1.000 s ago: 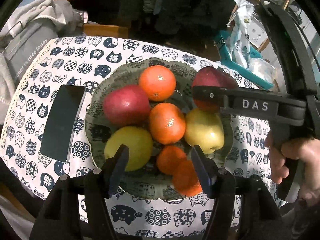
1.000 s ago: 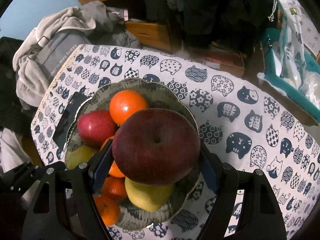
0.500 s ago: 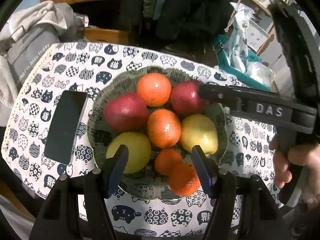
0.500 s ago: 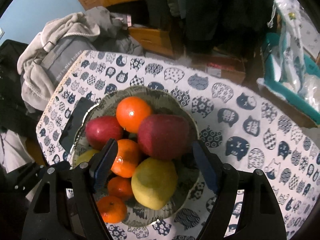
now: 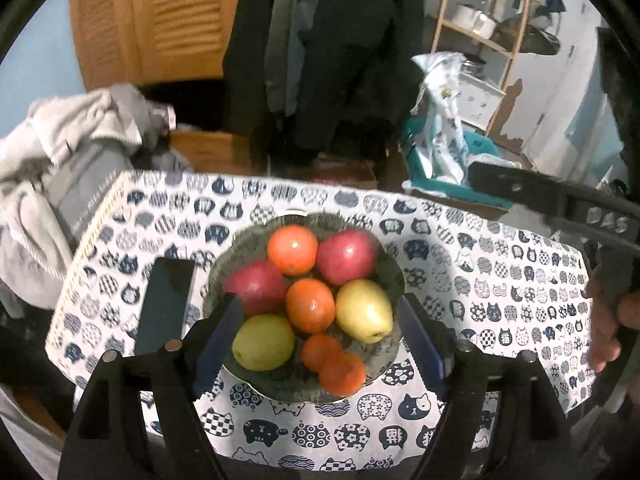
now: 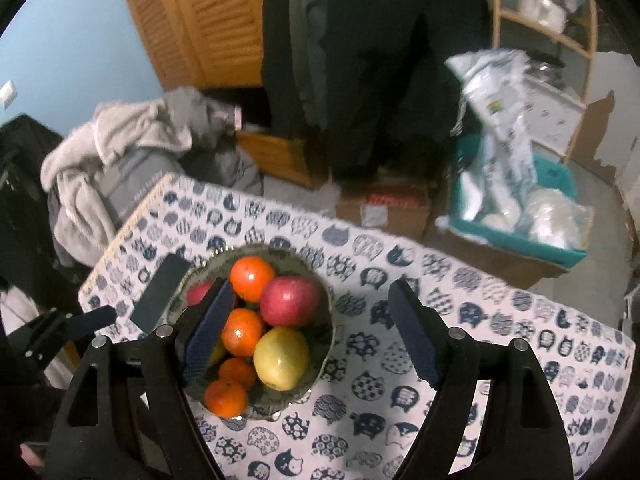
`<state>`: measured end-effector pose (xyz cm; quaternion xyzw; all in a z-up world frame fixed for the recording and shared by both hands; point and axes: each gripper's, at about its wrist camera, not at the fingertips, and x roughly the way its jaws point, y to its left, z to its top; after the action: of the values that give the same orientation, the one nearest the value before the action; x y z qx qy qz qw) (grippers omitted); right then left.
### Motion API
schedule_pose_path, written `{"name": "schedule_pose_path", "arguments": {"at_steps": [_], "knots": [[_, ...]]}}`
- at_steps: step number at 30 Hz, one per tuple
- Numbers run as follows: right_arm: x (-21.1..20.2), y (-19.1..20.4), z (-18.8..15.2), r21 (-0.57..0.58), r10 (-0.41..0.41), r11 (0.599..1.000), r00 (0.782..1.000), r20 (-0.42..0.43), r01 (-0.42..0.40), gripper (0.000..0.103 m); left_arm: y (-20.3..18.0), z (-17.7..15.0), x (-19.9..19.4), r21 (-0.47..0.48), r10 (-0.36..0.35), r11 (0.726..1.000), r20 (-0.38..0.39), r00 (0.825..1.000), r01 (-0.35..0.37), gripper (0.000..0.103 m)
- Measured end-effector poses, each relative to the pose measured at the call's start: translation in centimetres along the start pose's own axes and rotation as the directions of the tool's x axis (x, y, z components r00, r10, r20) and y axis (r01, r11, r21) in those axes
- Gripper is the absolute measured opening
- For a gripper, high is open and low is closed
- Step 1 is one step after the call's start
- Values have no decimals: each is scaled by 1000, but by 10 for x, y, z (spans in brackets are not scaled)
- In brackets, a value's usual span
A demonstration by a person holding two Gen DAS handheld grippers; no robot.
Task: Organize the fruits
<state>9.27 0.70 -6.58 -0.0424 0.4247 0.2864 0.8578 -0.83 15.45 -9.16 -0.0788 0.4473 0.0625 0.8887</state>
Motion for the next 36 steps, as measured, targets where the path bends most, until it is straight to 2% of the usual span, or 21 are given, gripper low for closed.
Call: {"name": "schedule_pose_path", "arguments": {"at_steps": [6, 9, 14, 19, 22, 26, 36], "knots": [[-59, -4, 1, 0, -18, 1000, 994, 105, 18, 84, -12, 8, -27, 38, 0, 999, 39, 999, -1, 83], [-85, -3, -1, -11, -25, 1000, 988, 151, 27, 84, -18, 13, -44, 41, 1, 999, 76, 997, -4, 87], [-118, -3, -8, -26, -31, 999, 978, 207, 37, 84, -29, 19, -68, 50, -8, 999, 131, 991, 2, 88], [-148, -12, -19, -22, -55, 998, 964, 260, 63, 84, -47, 23, -90, 73, -31, 997, 175, 984, 18, 95], [-158, -18, -25, -15, -81, 996, 959, 273, 89, 84, -57, 23, -99, 96, -34, 995, 198, 980, 16, 100], [-163, -29, -34, 3, -111, 993, 956, 271, 114, 84, -70, 24, -107, 120, -33, 993, 231, 972, 5, 100], [-166, -49, -50, 35, -131, 991, 961, 245, 126, 84, -92, 23, -113, 152, -24, 988, 237, 971, -13, 100]]}}
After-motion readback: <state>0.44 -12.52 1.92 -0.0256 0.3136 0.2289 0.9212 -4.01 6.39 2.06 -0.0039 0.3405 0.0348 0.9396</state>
